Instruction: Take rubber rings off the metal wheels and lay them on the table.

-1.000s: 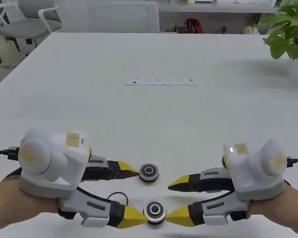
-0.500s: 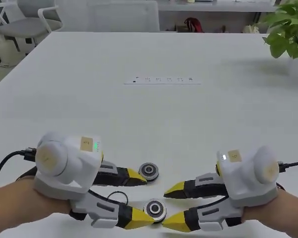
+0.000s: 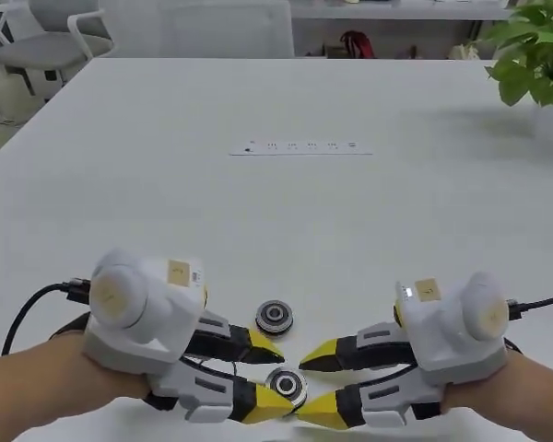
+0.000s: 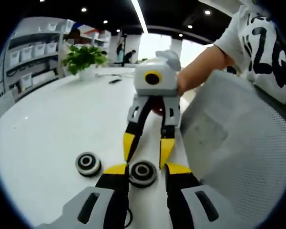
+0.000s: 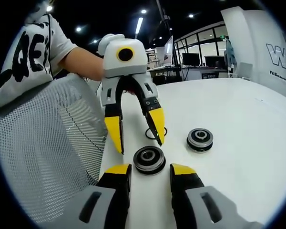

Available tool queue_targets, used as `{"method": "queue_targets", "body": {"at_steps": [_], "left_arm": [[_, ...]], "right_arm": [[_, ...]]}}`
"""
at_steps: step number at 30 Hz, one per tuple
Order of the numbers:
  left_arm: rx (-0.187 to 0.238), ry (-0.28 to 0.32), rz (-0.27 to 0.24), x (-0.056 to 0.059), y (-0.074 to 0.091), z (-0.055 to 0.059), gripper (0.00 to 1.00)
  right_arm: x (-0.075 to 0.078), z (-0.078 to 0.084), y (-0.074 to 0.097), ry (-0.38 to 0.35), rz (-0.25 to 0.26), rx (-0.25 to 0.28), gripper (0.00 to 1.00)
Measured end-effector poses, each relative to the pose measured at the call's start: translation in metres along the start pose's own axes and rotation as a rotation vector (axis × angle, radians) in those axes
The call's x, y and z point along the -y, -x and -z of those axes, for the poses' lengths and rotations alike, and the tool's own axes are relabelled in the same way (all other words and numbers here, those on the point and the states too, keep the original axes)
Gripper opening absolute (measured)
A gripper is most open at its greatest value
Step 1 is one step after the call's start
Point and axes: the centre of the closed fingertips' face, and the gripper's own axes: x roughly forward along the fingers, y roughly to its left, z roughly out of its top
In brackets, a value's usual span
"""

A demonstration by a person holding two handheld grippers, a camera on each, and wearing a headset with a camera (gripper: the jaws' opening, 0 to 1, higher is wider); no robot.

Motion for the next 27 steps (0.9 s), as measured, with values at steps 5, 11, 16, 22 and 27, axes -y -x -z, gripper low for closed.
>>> {"method": "queue_targets", "body": {"at_steps": [5, 11, 16, 22, 27], "left_arm": [[-0.019, -0.009, -0.004, -0.0014, -0.0014, 0.0041, 0.26], [-0.036, -0.020, -0.006, -0.0007, -0.0055, 0.0078, 0.21], [-0.044, -0.044, -0.013, -0.0031, -0.0072, 0.0089, 0.18], [-0.054, -0.113, -0.038, -0.0030, -0.0075, 0.0097, 0.15], [-0.051, -0.126, -0.048, -0.0037, -0.0081, 0.0091, 0.15]], "right_arm": [[-0.0015, 0.0003, -0.0007, -0.004, -0.004, -0.002, 0.28], [-0.0017, 0.0009, -0.0011, -0.005, -0.005, -0.002, 0.28], [-0.0025, 0.0011, -0.0011, -0.006, -0.004, -0.002, 0.27], [-0.0025, -0.0003, -0.0011, -0.007, -0.002, 0.003, 0.27], [-0.0026, -0.0003, -0.0027, -0.008, 0.000, 0.004, 0.27]]}}
